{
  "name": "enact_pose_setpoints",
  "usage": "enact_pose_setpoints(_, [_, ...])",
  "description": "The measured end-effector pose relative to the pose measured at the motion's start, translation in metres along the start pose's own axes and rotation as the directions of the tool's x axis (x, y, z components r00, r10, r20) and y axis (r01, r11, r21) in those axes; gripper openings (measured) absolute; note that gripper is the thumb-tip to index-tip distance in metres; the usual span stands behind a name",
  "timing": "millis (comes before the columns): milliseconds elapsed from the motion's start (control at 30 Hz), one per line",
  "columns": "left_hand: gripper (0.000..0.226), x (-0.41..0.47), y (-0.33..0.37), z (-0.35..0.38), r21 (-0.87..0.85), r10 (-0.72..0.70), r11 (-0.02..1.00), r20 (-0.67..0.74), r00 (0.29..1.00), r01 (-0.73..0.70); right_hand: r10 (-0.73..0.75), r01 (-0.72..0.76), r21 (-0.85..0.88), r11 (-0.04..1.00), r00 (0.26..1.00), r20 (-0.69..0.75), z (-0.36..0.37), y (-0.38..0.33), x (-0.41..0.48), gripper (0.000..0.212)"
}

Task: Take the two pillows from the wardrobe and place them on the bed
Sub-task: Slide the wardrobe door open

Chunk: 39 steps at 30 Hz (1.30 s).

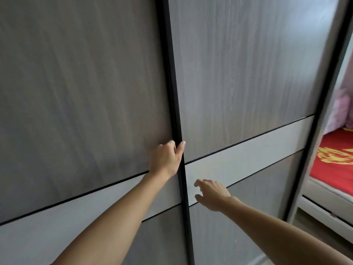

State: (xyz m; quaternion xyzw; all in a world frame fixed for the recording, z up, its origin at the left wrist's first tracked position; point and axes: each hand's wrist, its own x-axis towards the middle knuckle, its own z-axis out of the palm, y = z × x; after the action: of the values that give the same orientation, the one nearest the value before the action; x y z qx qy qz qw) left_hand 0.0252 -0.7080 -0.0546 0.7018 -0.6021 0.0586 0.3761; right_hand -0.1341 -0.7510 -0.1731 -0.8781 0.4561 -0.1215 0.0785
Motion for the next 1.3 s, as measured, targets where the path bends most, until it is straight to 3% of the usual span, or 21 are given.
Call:
enact_pose_setpoints(167, [0.055,0.016,-0.001,0.016,0.214,0.025,0.977,-0.134,0.991,0.004,-0.160,0.160,0.028,0.987,0.987,0.014,0.028,-0.005,0.028,0.025])
enact_pose_setpoints(300, [0.055,0.013,-0.002,0.017,0.295,0.038,0.956,-0.168,0.985,0.013,-0.247,0.246,-0.019,0.969,0.966,-0.073,0.045,0.000,0.035,0.025])
enact_pose_setpoints(433, [0.058,0.006,-0.009,0.010,0.301,0.033,0.954,-0.167,0.985,0.019,-0.405,0.408,-0.018,0.913,0.899,-0.163,0.050,0.001,0.046,0.024])
enact_pose_setpoints(700, [0.053,-0.026,-0.040,-0.026,0.285,-0.104,0.944,-0.228,0.968,0.168,-0.574,0.574,-0.032,0.818,0.814,-0.089,0.061,-0.047,0.049,0.031])
enact_pose_setpoints(800, [0.056,-0.041,-0.056,-0.044,0.279,-0.188,0.925,-0.258,0.948,0.259,-0.663,0.666,0.017,0.746,0.745,-0.076,0.071,-0.072,0.051,0.017])
enact_pose_setpoints(867, [0.058,-0.051,-0.068,-0.058,0.290,-0.227,0.907,-0.276,0.934,0.306,-0.708,0.709,0.064,0.702,0.705,-0.052,0.083,-0.090,0.052,0.020])
enact_pose_setpoints(1067, [0.056,-0.078,-0.111,-0.107,0.338,-0.290,0.853,-0.326,0.900,0.398,-0.761,0.758,0.091,0.646,0.649,-0.003,0.101,-0.143,0.045,0.033])
enact_pose_setpoints(1300, [0.054,-0.108,-0.165,-0.172,0.337,-0.315,0.848,-0.298,0.901,0.408,-0.734,0.734,0.074,0.675,0.678,-0.036,0.109,-0.215,0.032,0.032])
